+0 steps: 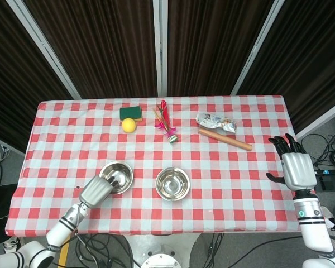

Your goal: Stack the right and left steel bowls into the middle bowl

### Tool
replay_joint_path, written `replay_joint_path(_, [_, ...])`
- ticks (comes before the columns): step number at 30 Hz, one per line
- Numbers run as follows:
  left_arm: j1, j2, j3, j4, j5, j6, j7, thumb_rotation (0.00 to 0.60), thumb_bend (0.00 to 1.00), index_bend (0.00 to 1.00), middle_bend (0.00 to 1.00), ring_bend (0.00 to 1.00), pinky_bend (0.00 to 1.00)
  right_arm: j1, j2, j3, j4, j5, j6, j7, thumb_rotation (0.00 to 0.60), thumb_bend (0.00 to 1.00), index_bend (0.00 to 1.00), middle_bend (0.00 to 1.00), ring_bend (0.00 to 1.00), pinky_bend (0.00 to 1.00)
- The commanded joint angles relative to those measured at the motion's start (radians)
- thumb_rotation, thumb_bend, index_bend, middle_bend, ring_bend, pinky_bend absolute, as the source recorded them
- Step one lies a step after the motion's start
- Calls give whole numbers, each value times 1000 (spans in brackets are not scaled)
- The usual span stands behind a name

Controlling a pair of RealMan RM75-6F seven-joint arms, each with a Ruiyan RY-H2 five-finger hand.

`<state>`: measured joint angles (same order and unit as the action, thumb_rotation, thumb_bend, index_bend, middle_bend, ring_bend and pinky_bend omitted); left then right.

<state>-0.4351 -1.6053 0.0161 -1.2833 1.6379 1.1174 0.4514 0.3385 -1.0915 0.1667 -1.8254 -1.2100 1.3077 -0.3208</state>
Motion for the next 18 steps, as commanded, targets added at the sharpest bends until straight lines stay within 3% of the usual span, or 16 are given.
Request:
replay_joint_path(1, [-3,-15,-3,19,-6,7,0,600,287,537,561,831,891,1,-1,0,4,3,-5,2,600,23,161,151,53,179])
replay_joint_path(10, [-13,-58,-5,76,0,39,-13,600,305,645,668,877,926,4,-9,-1,21,8,-20,9,600,23,161,151,52,179])
replay_joint_path(18, [-20,-78,1,105,5,56,-25,600,320,682,703,895,938,3,-13,-4,37,13,-29,19,600,23,161,151,53,179])
